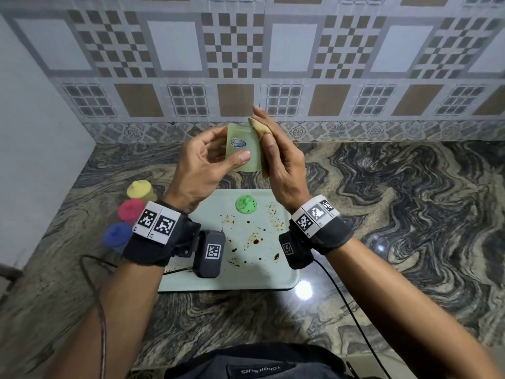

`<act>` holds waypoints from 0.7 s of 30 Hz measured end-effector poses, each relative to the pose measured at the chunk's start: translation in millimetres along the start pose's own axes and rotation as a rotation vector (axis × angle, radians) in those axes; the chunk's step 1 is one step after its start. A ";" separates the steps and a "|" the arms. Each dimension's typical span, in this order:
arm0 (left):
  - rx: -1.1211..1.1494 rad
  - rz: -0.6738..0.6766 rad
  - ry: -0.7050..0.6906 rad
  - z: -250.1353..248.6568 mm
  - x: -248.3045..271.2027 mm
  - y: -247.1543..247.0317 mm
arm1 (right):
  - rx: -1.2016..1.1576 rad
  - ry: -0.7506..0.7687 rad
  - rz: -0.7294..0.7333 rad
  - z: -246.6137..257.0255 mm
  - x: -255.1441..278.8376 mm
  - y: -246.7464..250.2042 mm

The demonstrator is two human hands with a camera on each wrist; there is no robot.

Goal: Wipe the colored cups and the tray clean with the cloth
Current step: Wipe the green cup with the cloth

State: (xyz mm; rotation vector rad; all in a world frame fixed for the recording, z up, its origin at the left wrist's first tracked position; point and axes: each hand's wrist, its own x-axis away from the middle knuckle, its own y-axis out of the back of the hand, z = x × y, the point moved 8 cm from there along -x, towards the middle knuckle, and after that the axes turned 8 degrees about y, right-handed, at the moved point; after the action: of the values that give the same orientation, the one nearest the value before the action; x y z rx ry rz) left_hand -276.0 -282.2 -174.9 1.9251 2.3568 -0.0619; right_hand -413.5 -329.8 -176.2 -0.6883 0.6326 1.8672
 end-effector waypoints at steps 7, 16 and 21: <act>-0.012 0.083 0.052 8.3 2.3 -10.0 | 0.141 0.202 0.070 23.7 2.1 -10.6; 0.021 0.030 -0.002 3.8 8.9 -5.4 | 0.180 0.281 0.122 21.7 4.8 -7.5; -0.048 0.182 0.006 2.9 6.2 -9.9 | 0.122 0.246 0.112 22.1 4.4 -7.4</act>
State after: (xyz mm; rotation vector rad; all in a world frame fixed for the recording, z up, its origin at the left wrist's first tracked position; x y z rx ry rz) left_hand -286.7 -278.4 -178.7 2.1088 2.1543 0.0137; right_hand -412.0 -309.1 -164.6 -0.8233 0.9523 1.8427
